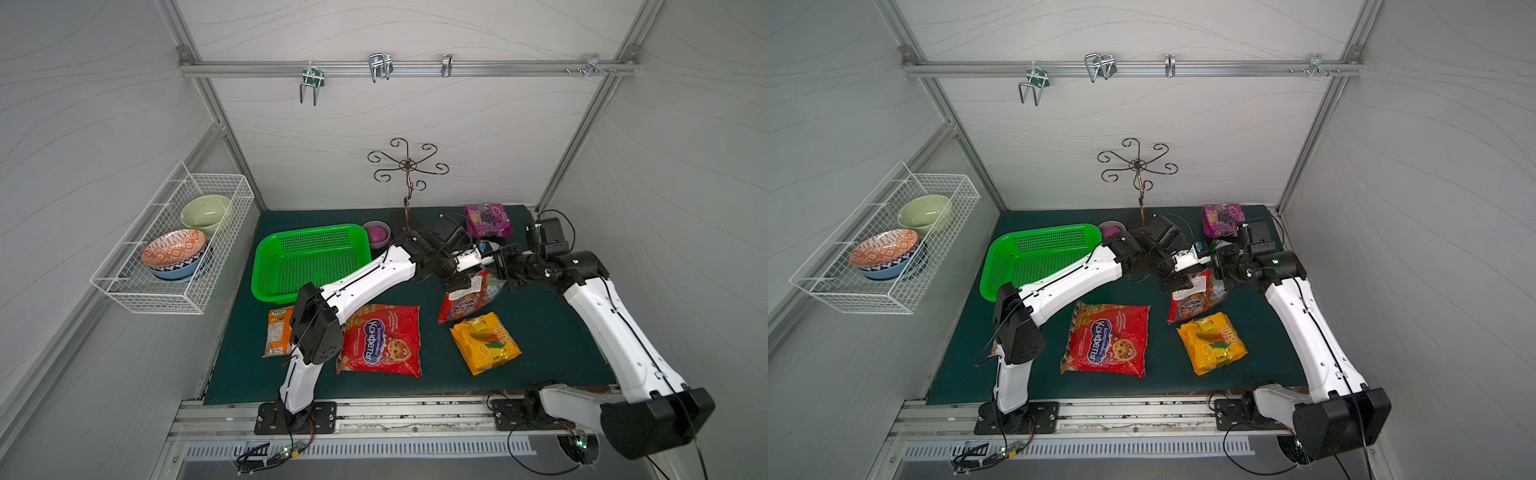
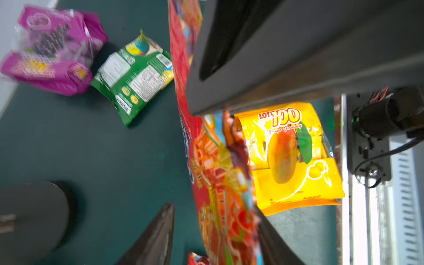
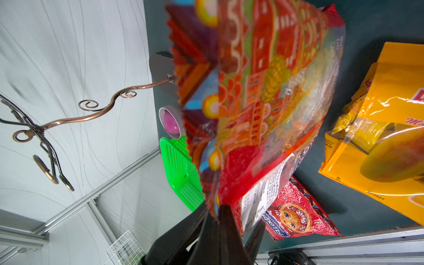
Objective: Put the candies in the basket
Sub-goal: Place the candy in the basket.
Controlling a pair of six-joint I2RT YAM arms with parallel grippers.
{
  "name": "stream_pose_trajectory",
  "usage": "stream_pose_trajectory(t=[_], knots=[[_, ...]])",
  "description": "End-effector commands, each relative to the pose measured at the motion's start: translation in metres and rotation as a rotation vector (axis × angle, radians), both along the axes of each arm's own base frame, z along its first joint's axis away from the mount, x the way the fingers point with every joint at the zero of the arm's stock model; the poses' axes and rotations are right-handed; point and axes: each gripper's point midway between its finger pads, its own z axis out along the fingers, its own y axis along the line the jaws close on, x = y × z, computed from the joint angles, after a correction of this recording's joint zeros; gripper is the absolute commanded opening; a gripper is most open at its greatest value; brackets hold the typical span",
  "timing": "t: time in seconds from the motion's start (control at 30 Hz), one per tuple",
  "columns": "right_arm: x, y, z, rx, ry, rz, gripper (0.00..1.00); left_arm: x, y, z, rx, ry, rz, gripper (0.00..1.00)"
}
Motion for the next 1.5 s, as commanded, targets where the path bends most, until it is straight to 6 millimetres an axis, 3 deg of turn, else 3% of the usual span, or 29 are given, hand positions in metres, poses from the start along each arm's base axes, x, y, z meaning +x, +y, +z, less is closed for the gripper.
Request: stream_pose_trajectory(t=[0.0,0.13,0.23,0.27,0.47,0.63,0.7,0.73,0.9,1.03,1.27,1.47], knots=[[-0.004,0.003,0.019,0.051,-0.065,0.024,0.00,0.005,-0.014,0.033,-0.089,-0.025,0.012,0.46],[-0.004,0.000,0.020,0.054,-0.072,0.019,0.00,-0.003,-0.014,0.036,-0.100,0.009,-0.001,0.31],[-0.003,0.000,0.021,0.070,-0.080,0.020,0.00,-0.006,-0.013,0.034,-0.096,0.017,-0.011,0.10],[-0.003,-0.001,0.021,0.077,-0.081,0.020,0.09,-0.005,-0.012,0.033,-0.090,0.016,-0.008,0.01],[0.000,-0.005,0.028,0.123,-0.144,0.041,0.58,0.000,0.001,0.043,-0.065,-0.035,0.020,0.00],[-0.003,-0.012,0.062,0.085,-0.277,0.077,0.75,0.014,0.024,0.078,-0.057,-0.108,0.097,0.00],[-0.005,-0.012,0.083,0.089,-0.363,0.101,0.97,0.021,0.043,0.099,-0.039,-0.155,0.148,0.00],[-0.007,-0.012,0.090,0.083,-0.386,0.112,0.99,0.023,0.052,0.108,-0.031,-0.171,0.168,0.00],[-0.011,-0.017,0.124,-0.001,-0.506,0.178,0.99,0.030,0.117,0.157,-0.033,-0.224,0.307,0.00],[-0.001,-0.016,0.133,-0.073,-0.588,0.243,0.99,0.033,0.170,0.188,-0.003,-0.322,0.422,0.00],[0.015,0.015,0.124,-0.142,-0.622,0.458,0.99,0.055,0.268,0.223,0.081,-0.452,0.693,0.00],[0.025,0.046,0.106,-0.124,-0.600,0.565,0.99,0.073,0.333,0.242,0.147,-0.556,0.891,0.00]])
